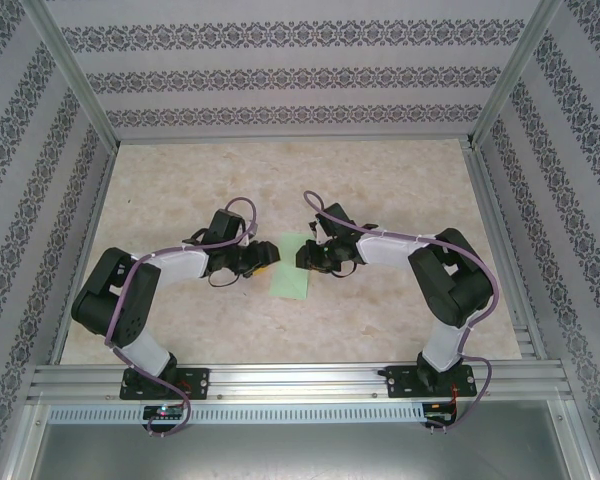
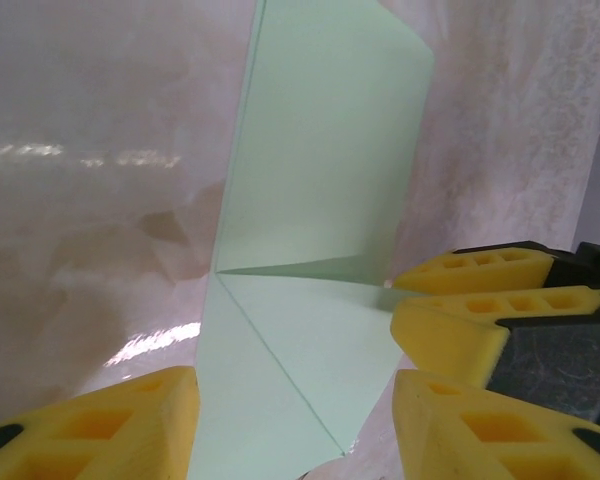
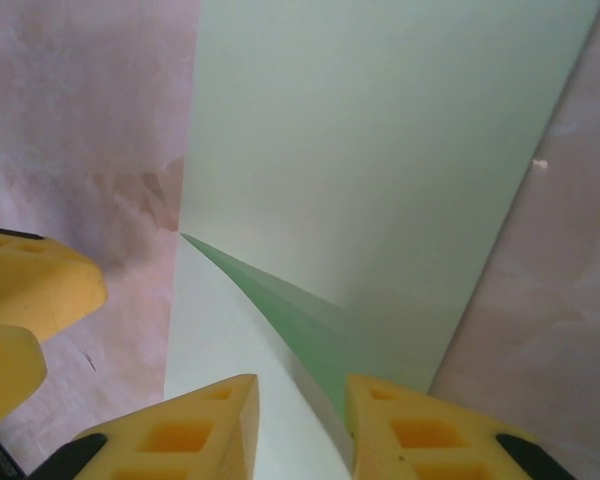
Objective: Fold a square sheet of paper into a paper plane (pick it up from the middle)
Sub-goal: Turn over the paper at the center of the table.
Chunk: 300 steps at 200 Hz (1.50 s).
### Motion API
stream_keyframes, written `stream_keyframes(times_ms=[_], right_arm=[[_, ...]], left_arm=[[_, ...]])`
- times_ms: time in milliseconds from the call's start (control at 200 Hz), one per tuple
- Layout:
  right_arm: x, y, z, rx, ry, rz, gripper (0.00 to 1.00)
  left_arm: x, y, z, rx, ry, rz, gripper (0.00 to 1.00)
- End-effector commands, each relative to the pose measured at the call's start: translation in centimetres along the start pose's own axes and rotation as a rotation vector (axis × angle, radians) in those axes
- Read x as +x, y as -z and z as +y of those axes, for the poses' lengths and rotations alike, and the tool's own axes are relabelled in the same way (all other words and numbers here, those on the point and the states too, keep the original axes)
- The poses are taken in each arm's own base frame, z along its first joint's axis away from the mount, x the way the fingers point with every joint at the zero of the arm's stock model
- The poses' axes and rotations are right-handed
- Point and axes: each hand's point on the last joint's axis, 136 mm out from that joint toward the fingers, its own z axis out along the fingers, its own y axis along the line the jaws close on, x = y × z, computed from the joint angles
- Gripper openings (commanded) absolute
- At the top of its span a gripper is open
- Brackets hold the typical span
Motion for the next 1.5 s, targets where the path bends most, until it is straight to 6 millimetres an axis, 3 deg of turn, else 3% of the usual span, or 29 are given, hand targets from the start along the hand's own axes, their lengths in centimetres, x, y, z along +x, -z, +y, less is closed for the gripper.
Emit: stream_keyframes(times_ms=[0,125,265,639,1129,1494], right_arm=[[0.0,-0.4,0.0,-0.001,-0.007,-0.025,0.21],[-0.2,-0.3,-0.8,0.009,-0.029,-0.049,0.11],[-0.8,0.1,-0.8,-0.007,-0.036,-0.089,0.09],[-1.9,0.9,-0.6,-0.027,-0.046,-0.125,0.10],[-2.0,1.5,-1.6,-0.040,-0.087,-0.153,0.11],[-1.7,1.4,-1.3,-0.054,-0.085,-0.139,0.17]], left_arm=[[-0.1,-0.3,-1.3,0.029,-0.031,0.013,0.54],[0.2,-0.4,-1.7,0.052,-0.026,0.021,0.54],[0.8,-0.9,-2.0,0.065,-0.035,0.046,0.55],[1.1,-2.9,-3.0,0.092,-0.105,0.102,0.55],[1.7,-3.7,-3.5,0.117,-0.129,0.123,0.54],[1.3,-4.5,-4.3,0.132,-0.145,0.129,0.42]])
